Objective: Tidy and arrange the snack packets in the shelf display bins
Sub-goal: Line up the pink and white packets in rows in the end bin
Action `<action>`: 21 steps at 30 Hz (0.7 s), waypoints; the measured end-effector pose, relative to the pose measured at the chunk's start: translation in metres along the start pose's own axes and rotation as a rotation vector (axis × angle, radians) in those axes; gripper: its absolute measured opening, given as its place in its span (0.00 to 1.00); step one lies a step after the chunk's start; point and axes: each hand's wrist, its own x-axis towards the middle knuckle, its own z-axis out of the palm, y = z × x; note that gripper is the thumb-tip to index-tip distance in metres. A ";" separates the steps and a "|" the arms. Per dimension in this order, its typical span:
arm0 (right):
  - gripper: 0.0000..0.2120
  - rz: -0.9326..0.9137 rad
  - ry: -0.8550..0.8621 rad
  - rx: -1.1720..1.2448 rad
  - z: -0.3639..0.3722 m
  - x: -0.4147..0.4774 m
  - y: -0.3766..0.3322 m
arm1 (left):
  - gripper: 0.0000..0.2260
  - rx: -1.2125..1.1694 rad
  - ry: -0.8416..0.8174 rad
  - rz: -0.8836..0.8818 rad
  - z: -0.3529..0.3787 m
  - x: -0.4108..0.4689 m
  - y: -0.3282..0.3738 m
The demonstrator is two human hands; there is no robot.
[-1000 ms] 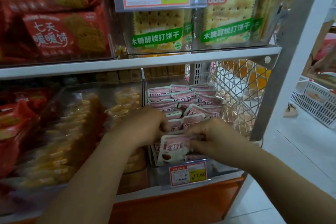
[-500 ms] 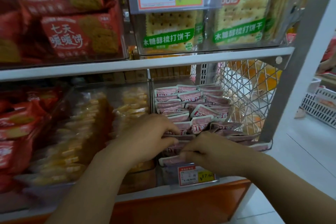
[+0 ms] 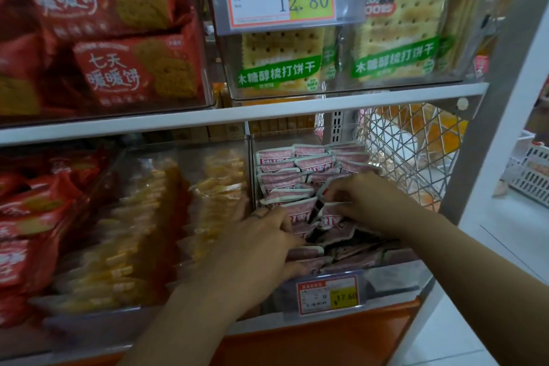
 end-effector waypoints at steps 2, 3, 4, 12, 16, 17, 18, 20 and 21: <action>0.03 -0.022 -0.024 -0.072 -0.005 0.007 0.002 | 0.22 -0.005 -0.038 0.016 -0.002 0.001 -0.005; 0.02 -0.038 -0.022 -0.117 -0.007 0.009 0.003 | 0.22 -0.031 -0.053 0.023 -0.002 0.001 -0.007; 0.02 -0.047 -0.014 -0.163 -0.009 0.011 0.005 | 0.23 -0.080 -0.056 0.028 -0.003 0.001 -0.009; 0.07 -0.128 -0.051 -0.212 -0.019 0.008 0.007 | 0.11 -0.290 0.379 -0.086 0.005 0.010 -0.034; 0.08 -0.185 0.090 0.006 -0.020 0.024 -0.020 | 0.15 -0.392 0.418 -0.247 0.010 0.018 -0.038; 0.09 -0.201 0.080 -0.004 -0.016 0.030 -0.028 | 0.17 -0.425 0.427 -0.271 0.010 0.019 -0.038; 0.10 -0.217 0.052 -0.027 -0.011 0.036 -0.034 | 0.18 -0.455 0.431 -0.296 0.010 0.019 -0.039; 0.11 -0.232 -0.032 -0.068 -0.003 0.048 -0.041 | 0.19 -0.494 0.430 -0.323 0.010 0.017 -0.041; 0.11 -0.225 -0.082 -0.080 -0.001 0.052 -0.042 | 0.19 -0.501 0.424 -0.324 0.011 0.017 -0.043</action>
